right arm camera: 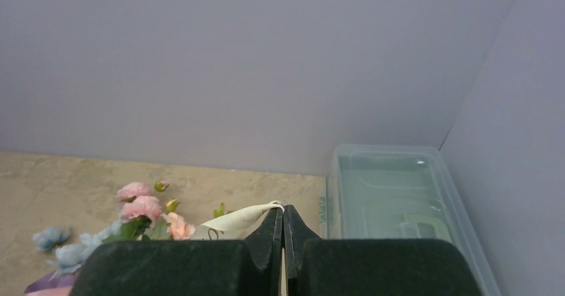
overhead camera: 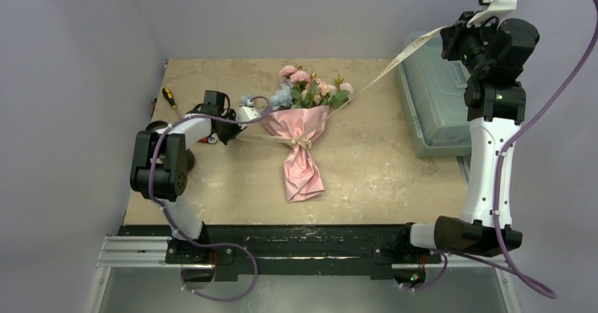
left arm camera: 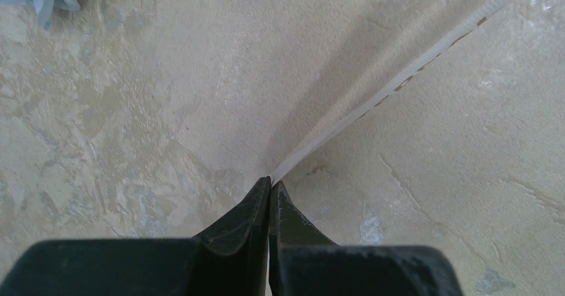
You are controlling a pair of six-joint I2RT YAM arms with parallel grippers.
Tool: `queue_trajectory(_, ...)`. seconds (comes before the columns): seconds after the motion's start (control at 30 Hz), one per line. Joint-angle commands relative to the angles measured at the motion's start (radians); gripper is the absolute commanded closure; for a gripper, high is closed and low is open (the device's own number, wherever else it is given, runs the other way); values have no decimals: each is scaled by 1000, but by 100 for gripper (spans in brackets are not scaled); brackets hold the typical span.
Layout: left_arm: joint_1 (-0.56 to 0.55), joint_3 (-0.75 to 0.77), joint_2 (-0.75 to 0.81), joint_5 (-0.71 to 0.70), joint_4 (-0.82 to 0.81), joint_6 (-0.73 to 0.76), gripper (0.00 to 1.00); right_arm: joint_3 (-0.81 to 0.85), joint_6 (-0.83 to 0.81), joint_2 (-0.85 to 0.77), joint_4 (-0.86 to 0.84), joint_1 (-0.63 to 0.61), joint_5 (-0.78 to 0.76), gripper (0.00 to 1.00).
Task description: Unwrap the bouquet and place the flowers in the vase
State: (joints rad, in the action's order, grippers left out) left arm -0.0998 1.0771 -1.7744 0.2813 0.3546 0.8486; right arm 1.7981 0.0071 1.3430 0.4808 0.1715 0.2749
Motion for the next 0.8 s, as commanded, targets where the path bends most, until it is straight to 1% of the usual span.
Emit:
queue_trajectory(0.0, 26, 29, -20, -12, -26, -5, 100, -28, 13, -43, -109, 17, -85, 100)
queue_trajectory(0.2, 37, 32, -33, -30, -32, -10, 100, -60, -1, -57, -140, 31, -145, 100)
queue_trajectory(0.3, 40, 37, -34, -41, -32, -16, 100, -75, -35, -62, -164, 36, -188, 100)
queue_trajectory(0.57, 42, 36, -42, -130, -67, -40, 100, -129, -55, -84, -252, 46, -280, 100)
queue_trajectory(0.63, 43, 39, -40, -153, -79, -54, 100, -142, -64, -88, -273, 47, -308, 100)
queue_trajectory(0.77, 42, 69, -21, -175, -103, -134, 100, -164, -81, -96, -275, 49, -300, 100)
